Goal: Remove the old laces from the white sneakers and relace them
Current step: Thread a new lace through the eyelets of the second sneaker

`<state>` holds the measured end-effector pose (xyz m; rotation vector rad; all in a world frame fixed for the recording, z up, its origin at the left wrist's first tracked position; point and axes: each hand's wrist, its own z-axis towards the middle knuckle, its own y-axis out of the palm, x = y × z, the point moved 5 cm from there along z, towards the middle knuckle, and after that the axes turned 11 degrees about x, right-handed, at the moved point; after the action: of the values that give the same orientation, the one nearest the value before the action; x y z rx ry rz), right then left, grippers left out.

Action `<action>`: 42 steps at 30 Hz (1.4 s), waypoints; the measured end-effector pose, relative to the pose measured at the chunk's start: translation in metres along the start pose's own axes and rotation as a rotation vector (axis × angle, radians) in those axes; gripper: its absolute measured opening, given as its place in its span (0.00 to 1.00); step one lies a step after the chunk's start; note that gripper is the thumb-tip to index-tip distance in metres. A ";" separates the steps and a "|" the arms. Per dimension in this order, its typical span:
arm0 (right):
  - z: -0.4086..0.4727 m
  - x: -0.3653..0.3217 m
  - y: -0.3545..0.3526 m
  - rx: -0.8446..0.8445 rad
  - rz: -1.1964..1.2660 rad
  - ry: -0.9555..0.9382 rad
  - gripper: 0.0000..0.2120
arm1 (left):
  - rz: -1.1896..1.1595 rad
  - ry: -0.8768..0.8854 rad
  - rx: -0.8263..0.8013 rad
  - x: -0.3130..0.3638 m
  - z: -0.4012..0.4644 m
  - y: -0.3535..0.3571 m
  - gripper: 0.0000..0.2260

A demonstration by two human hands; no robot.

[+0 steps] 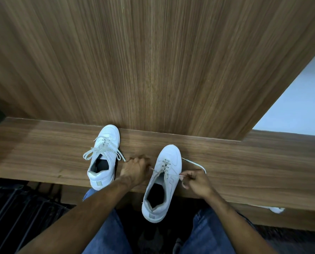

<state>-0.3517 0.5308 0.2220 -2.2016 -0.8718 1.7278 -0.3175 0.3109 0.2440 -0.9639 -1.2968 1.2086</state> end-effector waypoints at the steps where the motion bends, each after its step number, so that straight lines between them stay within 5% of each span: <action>1: -0.003 -0.007 -0.006 -0.022 0.135 0.059 0.07 | -0.075 0.002 0.084 0.004 -0.001 -0.005 0.10; 3: -0.007 -0.025 -0.015 -0.064 0.351 0.115 0.07 | -0.294 0.014 0.202 0.014 -0.004 -0.015 0.10; 6: -0.009 -0.054 -0.019 -0.134 0.619 0.137 0.09 | -0.607 0.123 0.145 0.048 -0.010 -0.013 0.13; 11: -0.002 -0.082 -0.011 -0.090 0.825 0.210 0.10 | -1.125 -0.090 0.030 0.078 -0.008 -0.011 0.08; 14: 0.001 -0.087 -0.007 -0.072 0.893 0.276 0.10 | -1.136 -0.112 0.161 0.074 -0.009 -0.013 0.15; 19: 0.004 -0.084 -0.010 -0.037 0.890 0.307 0.09 | -1.019 -0.193 0.213 0.053 0.002 -0.008 0.04; 23: 0.014 -0.057 -0.027 0.119 0.926 0.395 0.07 | -0.923 -0.132 0.075 0.026 0.010 -0.011 0.05; 27: 0.019 -0.011 -0.035 0.239 0.842 0.487 0.08 | -0.754 -0.040 -0.024 -0.010 0.015 -0.019 0.06; 32: 0.019 0.018 -0.026 0.381 0.575 0.427 0.08 | -0.628 -0.124 0.020 -0.048 0.020 -0.023 0.04; 37: 0.016 -0.020 -0.014 0.345 -0.255 -0.122 0.10 | -0.678 -0.063 0.039 -0.023 0.020 -0.029 0.04; 39: 0.008 -0.039 0.004 0.188 -0.239 -0.289 0.16 | -0.701 -0.015 0.001 -0.002 0.017 -0.026 0.04; 42: 0.004 -0.053 0.021 0.106 -0.249 -0.412 0.09 | -0.744 -0.020 -0.044 0.016 0.016 -0.011 0.04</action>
<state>-0.3565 0.4836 0.2533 -1.6150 -1.0602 2.0748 -0.3344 0.3232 0.2588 -0.4181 -1.5109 0.6114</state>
